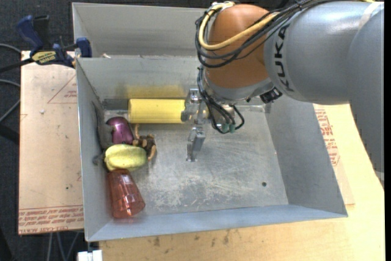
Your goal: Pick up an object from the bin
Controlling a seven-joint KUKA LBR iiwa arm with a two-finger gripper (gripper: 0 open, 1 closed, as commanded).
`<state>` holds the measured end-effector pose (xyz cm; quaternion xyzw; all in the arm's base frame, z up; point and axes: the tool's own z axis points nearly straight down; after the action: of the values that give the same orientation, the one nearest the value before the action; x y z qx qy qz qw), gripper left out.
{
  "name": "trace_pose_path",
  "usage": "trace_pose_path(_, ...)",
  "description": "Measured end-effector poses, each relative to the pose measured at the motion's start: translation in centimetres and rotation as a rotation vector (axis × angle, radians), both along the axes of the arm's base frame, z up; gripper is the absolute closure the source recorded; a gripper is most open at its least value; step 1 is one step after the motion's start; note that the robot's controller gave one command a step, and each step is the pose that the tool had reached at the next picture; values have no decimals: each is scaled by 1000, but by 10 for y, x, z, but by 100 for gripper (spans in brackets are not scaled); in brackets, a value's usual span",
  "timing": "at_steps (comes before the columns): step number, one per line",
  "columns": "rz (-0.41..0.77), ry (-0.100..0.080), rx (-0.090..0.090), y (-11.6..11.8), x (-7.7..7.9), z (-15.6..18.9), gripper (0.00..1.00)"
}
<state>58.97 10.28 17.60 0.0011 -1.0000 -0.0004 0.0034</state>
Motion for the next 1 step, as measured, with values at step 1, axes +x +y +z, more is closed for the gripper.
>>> trace_pose_path(1, -2, -8, 1, 0, 2, 4, 0)
